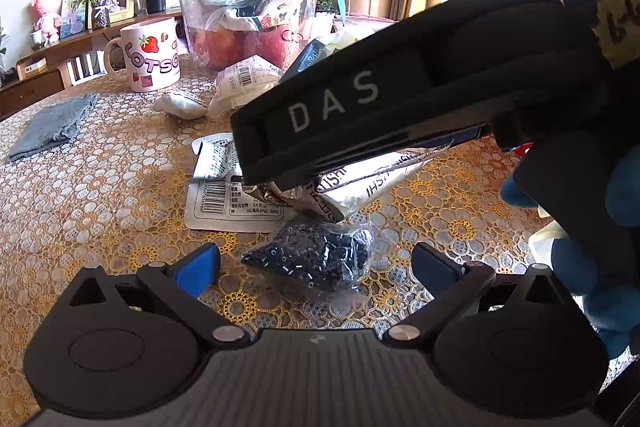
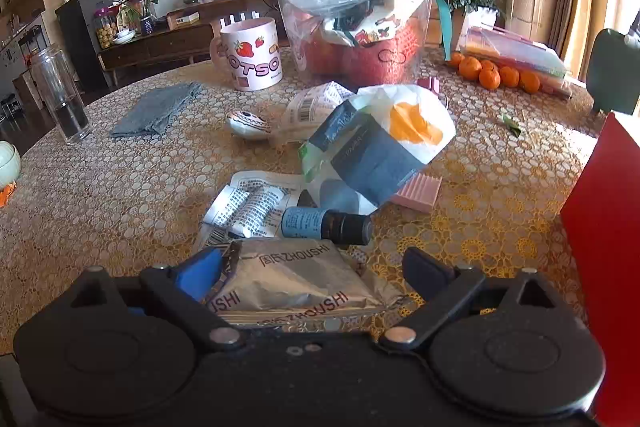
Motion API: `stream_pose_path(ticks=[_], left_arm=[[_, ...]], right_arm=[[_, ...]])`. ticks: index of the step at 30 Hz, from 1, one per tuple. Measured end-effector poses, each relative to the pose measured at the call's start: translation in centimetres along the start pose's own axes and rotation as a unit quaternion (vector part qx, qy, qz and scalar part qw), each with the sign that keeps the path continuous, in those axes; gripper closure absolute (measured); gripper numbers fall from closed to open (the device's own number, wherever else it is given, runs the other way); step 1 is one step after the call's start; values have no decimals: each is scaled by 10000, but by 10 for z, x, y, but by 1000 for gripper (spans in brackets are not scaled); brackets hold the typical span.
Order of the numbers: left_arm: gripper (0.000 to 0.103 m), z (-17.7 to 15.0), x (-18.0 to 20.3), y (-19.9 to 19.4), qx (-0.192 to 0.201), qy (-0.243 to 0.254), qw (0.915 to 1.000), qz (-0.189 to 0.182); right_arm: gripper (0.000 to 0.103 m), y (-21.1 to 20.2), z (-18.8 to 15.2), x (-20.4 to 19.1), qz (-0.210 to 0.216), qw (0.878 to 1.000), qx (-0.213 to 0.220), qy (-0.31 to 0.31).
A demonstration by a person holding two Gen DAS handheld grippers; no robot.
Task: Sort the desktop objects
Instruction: 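Grasp the silver snack packet with the right gripper while the left grasps the dark-item bag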
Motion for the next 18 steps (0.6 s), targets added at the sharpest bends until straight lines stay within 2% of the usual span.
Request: stream_pose_path(ticks=[6,8,10,13,16,18], left_arm=[[4,1,0,1,49,21,10000,14],[7,1,0,0,63,41,10000,20],[16,2,1,0,82,97,9999,69],[20,2,1,-1,92,97,9999,90],[24,3,1,-1,87,120,9998,130],[29,3,3,-2,74,138,9998,128]], right_arm=[[12,7,-7,8,122,9993,-177,316],[14,8,-8,8,169,9990,-212,357],[16,7,-9,8,175,9989,-216,368],[21,4,-9,7,193,9990,-210,353],[39,2,-8,3,355,9985,-216,352],[41,1,-7,0,339,9987,-217,314]])
Point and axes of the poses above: each gripper's, at about its wrist camera, not at the fingertips, and y roughly the way its jaws point, x to its right, z to its top, the point moved 10 cm from there along y, roughly the way its jaws point, and after that the axes turned 3 degrees about z, right-handed, at the moved point
